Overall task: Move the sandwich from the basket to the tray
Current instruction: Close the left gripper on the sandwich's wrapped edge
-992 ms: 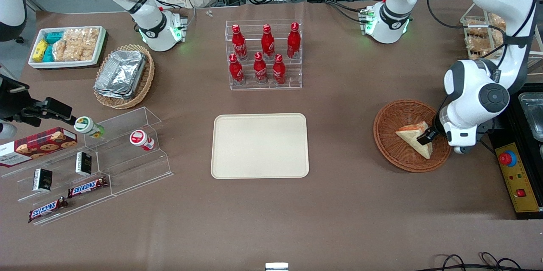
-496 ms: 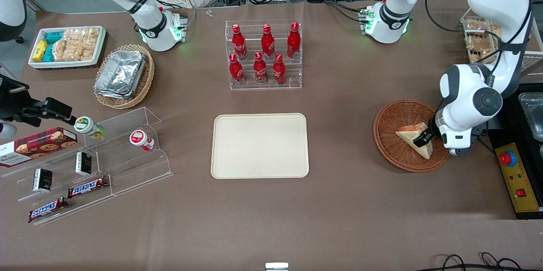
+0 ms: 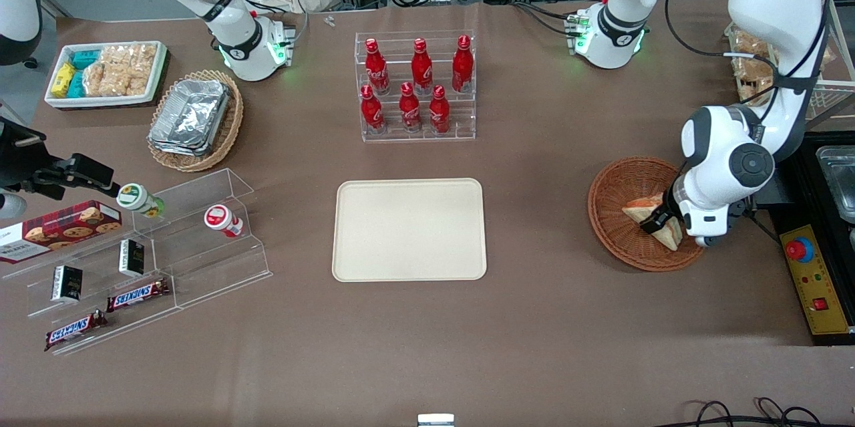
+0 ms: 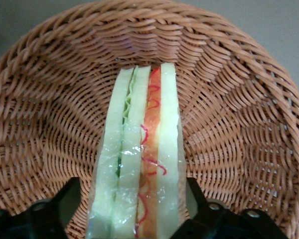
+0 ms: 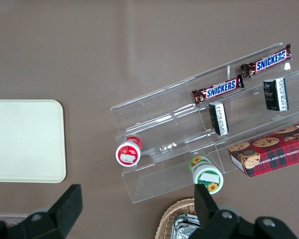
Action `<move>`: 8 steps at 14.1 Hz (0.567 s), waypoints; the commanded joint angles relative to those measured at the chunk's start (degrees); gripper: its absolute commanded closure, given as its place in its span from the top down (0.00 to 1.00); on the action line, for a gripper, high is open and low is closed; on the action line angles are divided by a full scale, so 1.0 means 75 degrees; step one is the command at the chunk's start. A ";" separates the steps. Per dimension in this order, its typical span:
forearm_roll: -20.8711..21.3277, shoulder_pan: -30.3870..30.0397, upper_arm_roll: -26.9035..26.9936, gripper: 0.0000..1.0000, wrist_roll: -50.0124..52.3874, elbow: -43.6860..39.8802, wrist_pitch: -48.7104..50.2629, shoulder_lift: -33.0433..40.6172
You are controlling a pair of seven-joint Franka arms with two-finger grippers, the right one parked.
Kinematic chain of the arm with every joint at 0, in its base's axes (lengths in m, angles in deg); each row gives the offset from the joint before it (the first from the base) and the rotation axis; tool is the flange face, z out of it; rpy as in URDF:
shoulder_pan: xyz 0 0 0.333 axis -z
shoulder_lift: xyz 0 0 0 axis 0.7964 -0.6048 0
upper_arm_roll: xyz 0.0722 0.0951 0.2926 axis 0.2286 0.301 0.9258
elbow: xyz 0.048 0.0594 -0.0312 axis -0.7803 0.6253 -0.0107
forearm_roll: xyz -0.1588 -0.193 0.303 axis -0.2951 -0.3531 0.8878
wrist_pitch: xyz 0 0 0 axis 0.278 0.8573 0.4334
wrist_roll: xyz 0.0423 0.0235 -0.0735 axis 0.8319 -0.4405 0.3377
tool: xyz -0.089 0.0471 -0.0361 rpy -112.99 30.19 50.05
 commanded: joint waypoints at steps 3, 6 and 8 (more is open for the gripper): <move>0.0199 0.0177 0.0003 0.00 0.0209 0.0104 -0.0166 0.0251; 0.0199 0.0177 -0.0009 0.00 -0.0035 -0.0374 0.0953 0.0543; 0.0199 0.0177 -0.0009 0.00 -0.0631 -0.1239 0.2359 0.0731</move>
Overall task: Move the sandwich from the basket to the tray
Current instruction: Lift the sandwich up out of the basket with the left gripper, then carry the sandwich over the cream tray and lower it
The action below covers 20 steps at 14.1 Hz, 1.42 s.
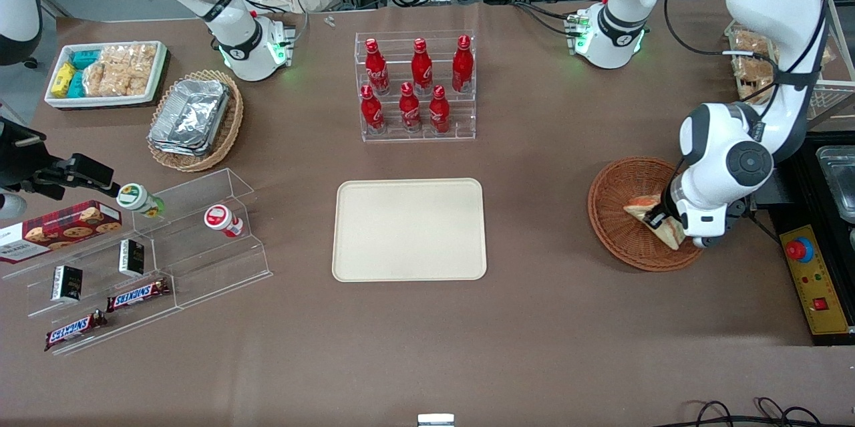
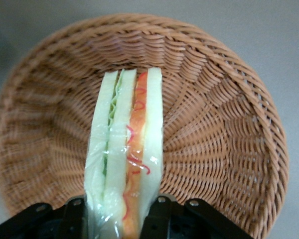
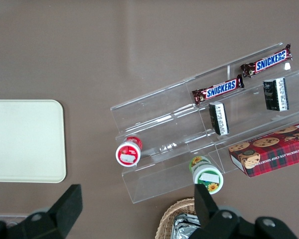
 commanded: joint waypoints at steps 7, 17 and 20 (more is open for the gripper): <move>0.0078 0.0074 -0.0434 0.00 -0.2802 -0.4656 0.4903 0.0310; -0.0144 0.1794 -0.1866 0.00 -0.2363 -0.5446 0.4793 -0.0952; -0.0145 0.2474 -0.1877 0.00 -0.1739 -0.5843 0.3680 -0.2170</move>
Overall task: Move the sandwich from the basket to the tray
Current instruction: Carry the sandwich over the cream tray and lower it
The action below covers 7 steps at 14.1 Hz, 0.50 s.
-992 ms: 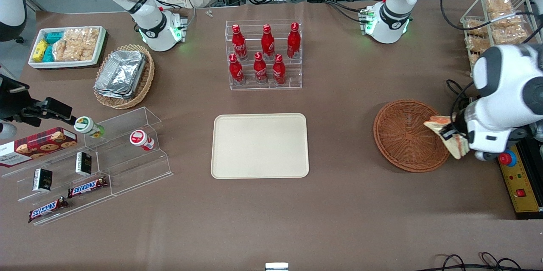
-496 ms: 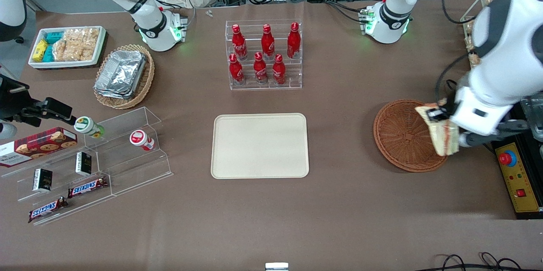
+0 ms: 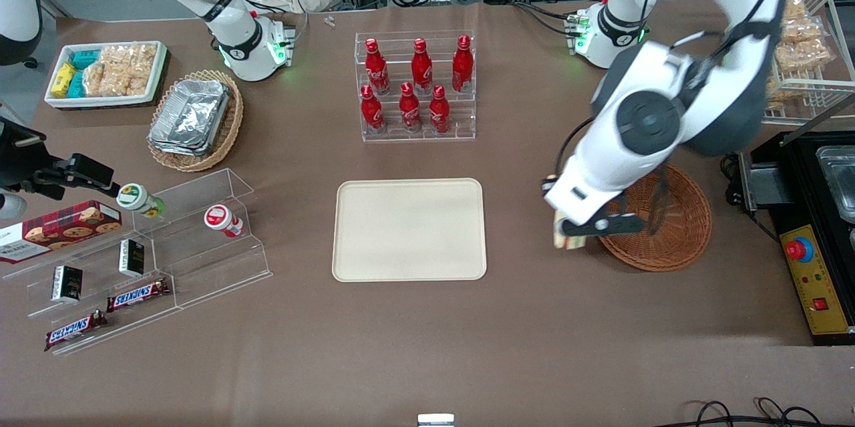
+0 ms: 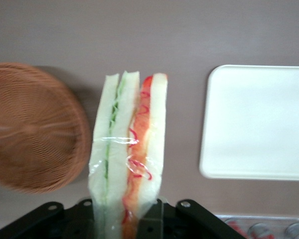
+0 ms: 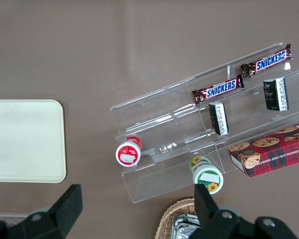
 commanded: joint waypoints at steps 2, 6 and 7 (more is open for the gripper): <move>-0.0011 0.0861 0.0012 0.00 0.0688 -0.1167 -0.1143 -0.1782; 0.0095 0.1367 0.0048 0.00 0.0866 -0.1416 -0.2129 -0.2792; 0.0106 0.1402 0.0048 0.00 0.0878 -0.1404 -0.2271 -0.2956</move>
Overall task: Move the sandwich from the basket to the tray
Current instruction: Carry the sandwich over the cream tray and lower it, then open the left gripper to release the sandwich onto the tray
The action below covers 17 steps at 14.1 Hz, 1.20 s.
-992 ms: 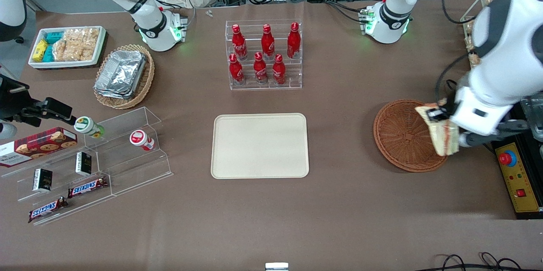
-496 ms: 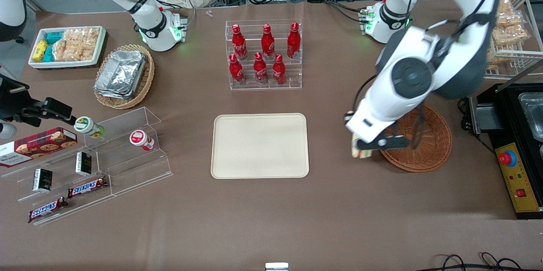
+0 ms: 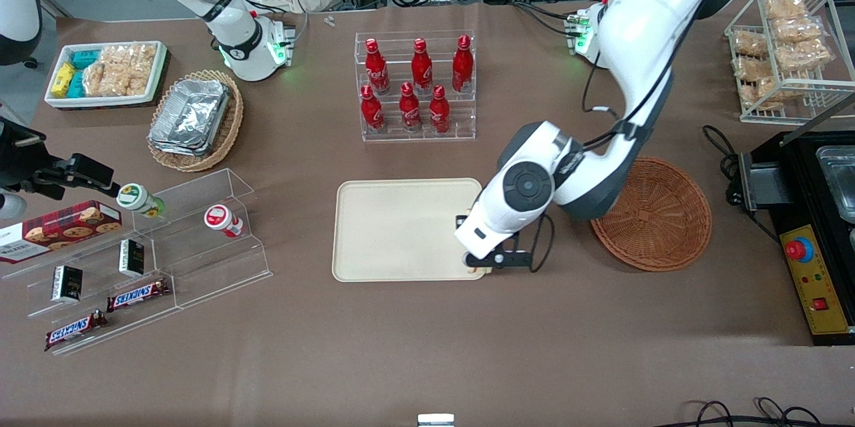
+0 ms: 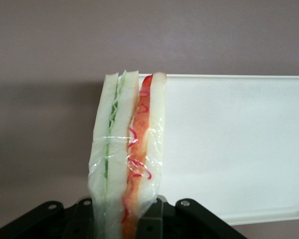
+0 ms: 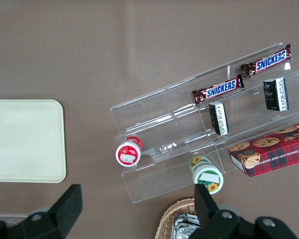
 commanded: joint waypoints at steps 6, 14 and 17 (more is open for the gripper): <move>0.0417 0.0460 0.0059 0.00 0.0151 -0.0301 -0.0348 -0.0914; 0.0782 0.0472 0.0059 1.00 0.0292 -0.0102 -0.0348 -0.0996; 0.0746 0.0402 0.0047 1.00 0.0456 -0.0149 -0.0313 -0.0856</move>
